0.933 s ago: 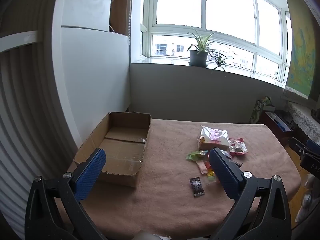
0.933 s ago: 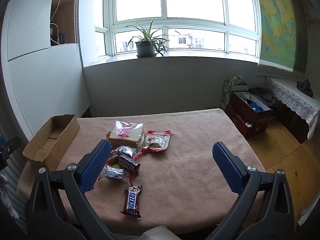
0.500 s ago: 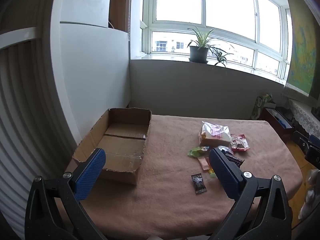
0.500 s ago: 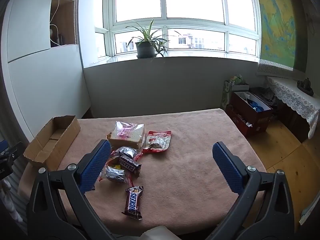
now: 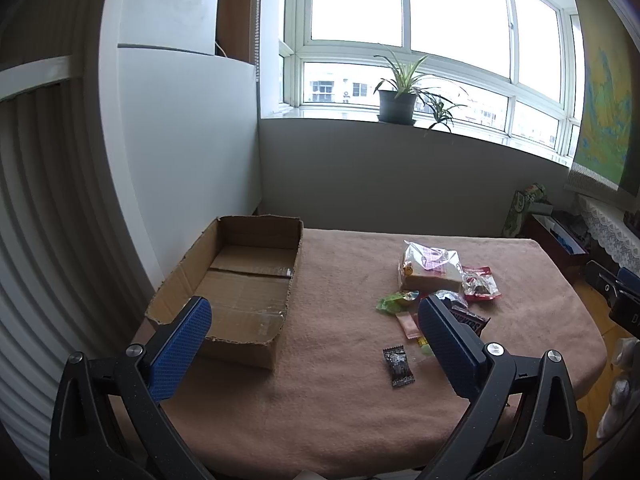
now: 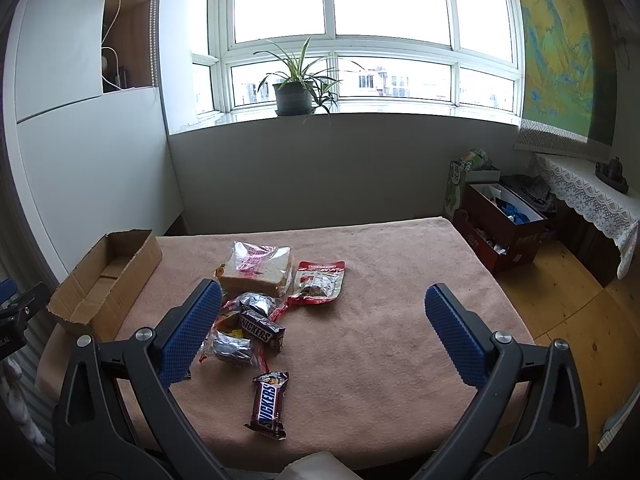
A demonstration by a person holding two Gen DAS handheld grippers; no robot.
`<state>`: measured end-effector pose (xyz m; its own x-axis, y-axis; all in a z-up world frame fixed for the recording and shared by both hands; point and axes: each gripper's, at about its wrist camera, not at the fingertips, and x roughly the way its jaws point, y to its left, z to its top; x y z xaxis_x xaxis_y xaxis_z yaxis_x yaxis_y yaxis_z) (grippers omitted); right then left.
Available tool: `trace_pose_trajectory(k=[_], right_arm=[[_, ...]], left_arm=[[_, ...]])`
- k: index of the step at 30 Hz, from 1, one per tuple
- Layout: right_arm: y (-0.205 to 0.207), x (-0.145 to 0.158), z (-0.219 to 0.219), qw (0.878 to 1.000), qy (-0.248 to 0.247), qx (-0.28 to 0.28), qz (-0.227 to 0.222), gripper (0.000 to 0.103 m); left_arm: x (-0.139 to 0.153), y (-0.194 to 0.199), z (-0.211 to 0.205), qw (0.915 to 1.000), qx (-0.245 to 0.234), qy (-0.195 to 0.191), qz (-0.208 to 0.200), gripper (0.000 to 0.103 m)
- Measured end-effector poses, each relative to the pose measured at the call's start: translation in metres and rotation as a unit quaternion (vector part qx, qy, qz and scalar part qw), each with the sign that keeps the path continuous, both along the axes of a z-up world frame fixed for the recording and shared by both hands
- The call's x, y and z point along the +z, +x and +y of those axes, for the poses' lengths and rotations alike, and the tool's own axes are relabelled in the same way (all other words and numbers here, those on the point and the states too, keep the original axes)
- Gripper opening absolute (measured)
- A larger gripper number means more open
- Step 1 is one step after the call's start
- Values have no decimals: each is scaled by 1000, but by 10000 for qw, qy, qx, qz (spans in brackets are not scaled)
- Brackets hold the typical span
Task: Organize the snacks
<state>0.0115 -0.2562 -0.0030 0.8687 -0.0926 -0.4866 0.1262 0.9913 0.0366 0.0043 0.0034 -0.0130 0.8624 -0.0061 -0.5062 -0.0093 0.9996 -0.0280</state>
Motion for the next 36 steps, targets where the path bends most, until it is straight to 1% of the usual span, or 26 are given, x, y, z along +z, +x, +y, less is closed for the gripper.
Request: trace_pose_trajectory(k=[36], right_arm=[[1, -1, 4, 10000, -35, 55, 60, 103]], left_arm=[[2, 1, -1, 10000, -24, 1, 3, 102]])
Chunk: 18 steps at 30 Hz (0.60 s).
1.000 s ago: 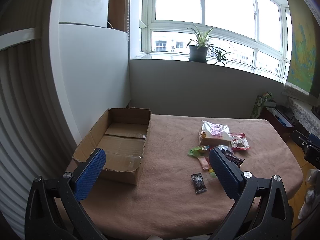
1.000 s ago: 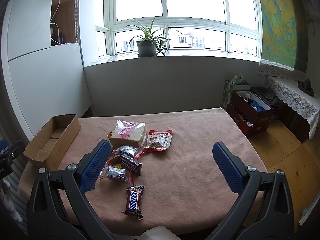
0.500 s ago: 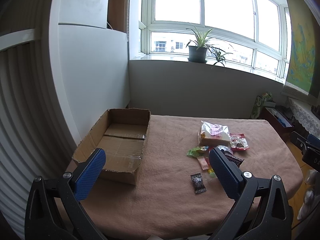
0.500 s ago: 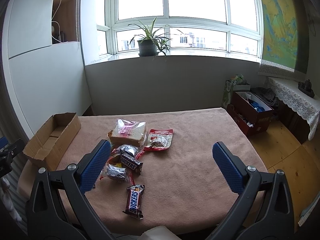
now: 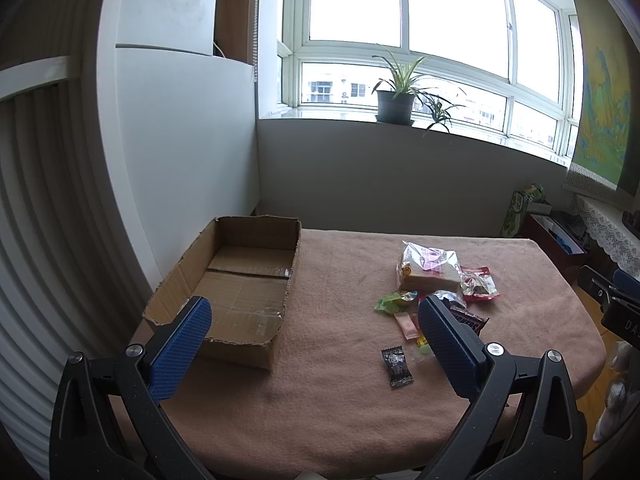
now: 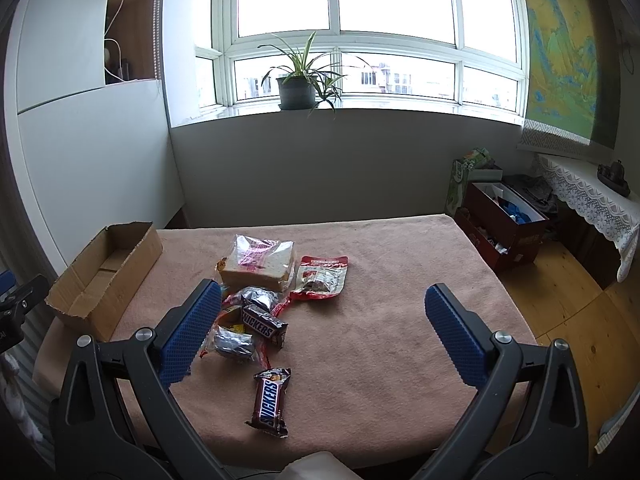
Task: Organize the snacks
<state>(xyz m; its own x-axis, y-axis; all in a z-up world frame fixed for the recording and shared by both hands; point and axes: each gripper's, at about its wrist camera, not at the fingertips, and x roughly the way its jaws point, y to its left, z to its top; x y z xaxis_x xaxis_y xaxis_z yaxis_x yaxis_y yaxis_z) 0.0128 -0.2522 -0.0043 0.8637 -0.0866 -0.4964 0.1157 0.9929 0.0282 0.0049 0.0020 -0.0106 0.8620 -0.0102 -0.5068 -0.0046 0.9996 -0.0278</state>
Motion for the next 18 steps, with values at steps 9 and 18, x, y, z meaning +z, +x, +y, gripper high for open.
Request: trace_pose_trajectory(k=[9, 18], right_arm=[[1, -6, 1, 10000, -15, 14, 18, 103], [1, -11, 2, 10000, -31, 16, 68, 103]], left_arm=[[0, 1, -1, 10000, -8, 2, 14, 102], [-2, 1, -1, 10000, -16, 0, 32, 102]])
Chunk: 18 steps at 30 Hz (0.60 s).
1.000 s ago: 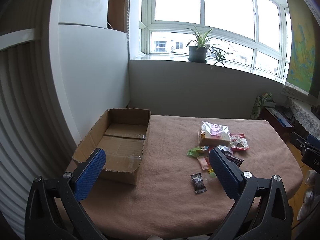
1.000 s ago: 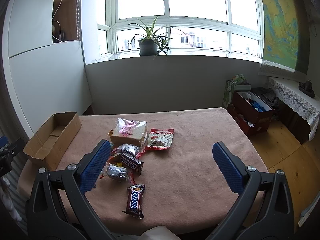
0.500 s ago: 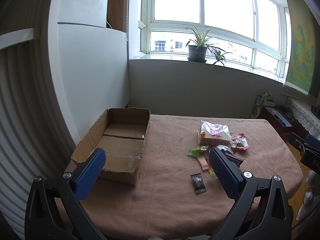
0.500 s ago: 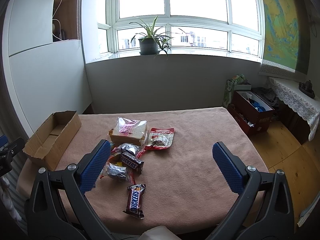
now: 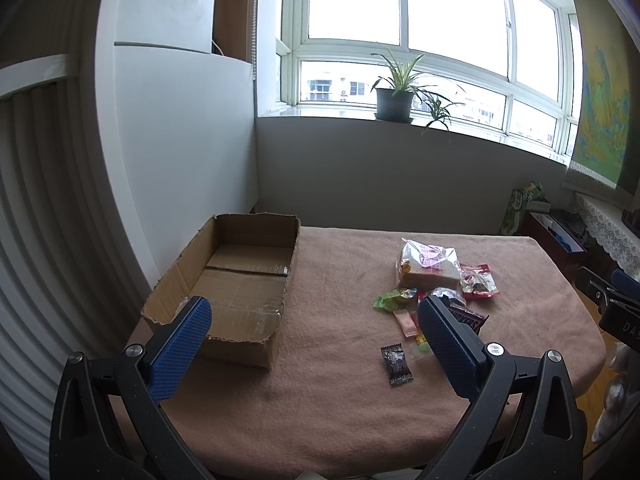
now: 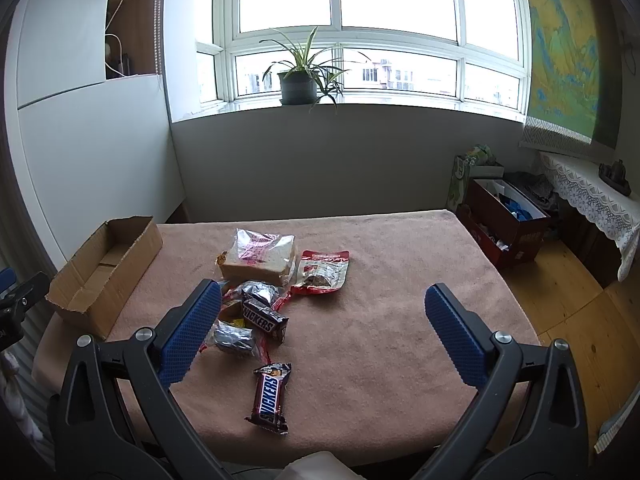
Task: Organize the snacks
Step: 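Grasp the black candy packet with the left tool while the right tool grasps a Snickers bar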
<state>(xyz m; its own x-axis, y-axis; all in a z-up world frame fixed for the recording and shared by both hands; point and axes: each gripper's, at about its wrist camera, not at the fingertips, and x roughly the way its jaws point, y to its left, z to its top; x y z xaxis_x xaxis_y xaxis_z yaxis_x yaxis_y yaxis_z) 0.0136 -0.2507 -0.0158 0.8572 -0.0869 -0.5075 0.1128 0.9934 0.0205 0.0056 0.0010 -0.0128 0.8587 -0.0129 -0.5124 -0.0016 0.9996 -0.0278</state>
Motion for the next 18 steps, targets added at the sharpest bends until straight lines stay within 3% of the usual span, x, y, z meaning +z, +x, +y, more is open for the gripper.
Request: trace_pose_trajectory(k=[11, 18], right_arm=[[3, -9, -1, 9998, 8, 50, 167, 103], [0, -31, -4, 9990, -45, 143, 427, 103]], left_arm=[[-6, 3, 1, 10000, -17, -9, 76, 102], [-22, 6, 5, 9996, -34, -12, 270, 102]])
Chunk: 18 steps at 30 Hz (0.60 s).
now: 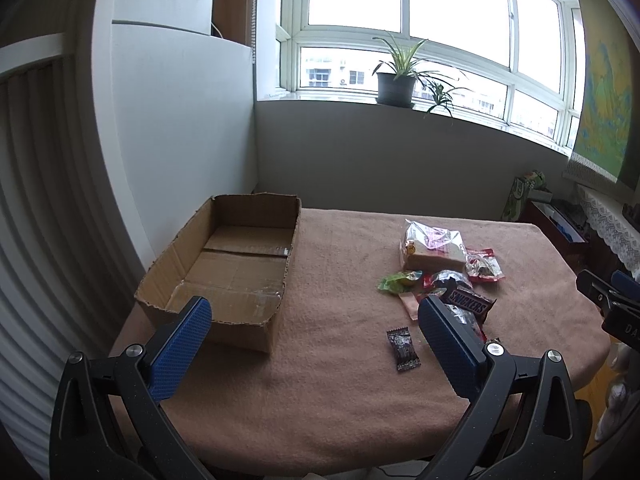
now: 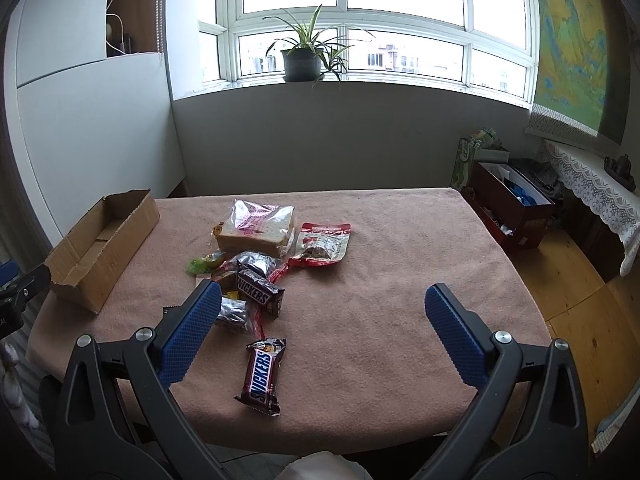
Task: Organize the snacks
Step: 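Grasp the black candy packet with the left tool while the right tool grasps a Snickers bar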
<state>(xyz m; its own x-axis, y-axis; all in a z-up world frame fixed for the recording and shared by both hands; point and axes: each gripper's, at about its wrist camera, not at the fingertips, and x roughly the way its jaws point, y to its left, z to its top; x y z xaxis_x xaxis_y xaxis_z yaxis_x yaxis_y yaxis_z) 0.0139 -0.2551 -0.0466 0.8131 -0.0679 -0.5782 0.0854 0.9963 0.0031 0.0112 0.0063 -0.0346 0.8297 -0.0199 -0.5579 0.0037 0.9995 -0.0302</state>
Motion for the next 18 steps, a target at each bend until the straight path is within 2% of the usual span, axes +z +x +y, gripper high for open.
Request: trace_pose_trajectory(k=[3, 10, 12, 16, 18], right_arm=[[-1, -14, -1, 9998, -10, 28, 177, 103], [3, -48, 8, 9977, 89, 246, 626, 103], [5, -58, 14, 9960, 56, 380, 809, 96], [12, -75, 26, 9922, 150, 608, 1082, 91], [14, -83, 31, 9911, 240, 674, 1126, 84]], left_arm=[[-11, 2, 2, 9999, -31, -11, 161, 102], [-37, 7, -6, 9979, -283, -109, 566, 94], [-42, 8, -11, 9969, -389, -118, 667, 93], [-54, 14, -21, 9943, -593, -165, 872, 86], [-60, 18, -25, 9928, -677, -198, 973, 84]])
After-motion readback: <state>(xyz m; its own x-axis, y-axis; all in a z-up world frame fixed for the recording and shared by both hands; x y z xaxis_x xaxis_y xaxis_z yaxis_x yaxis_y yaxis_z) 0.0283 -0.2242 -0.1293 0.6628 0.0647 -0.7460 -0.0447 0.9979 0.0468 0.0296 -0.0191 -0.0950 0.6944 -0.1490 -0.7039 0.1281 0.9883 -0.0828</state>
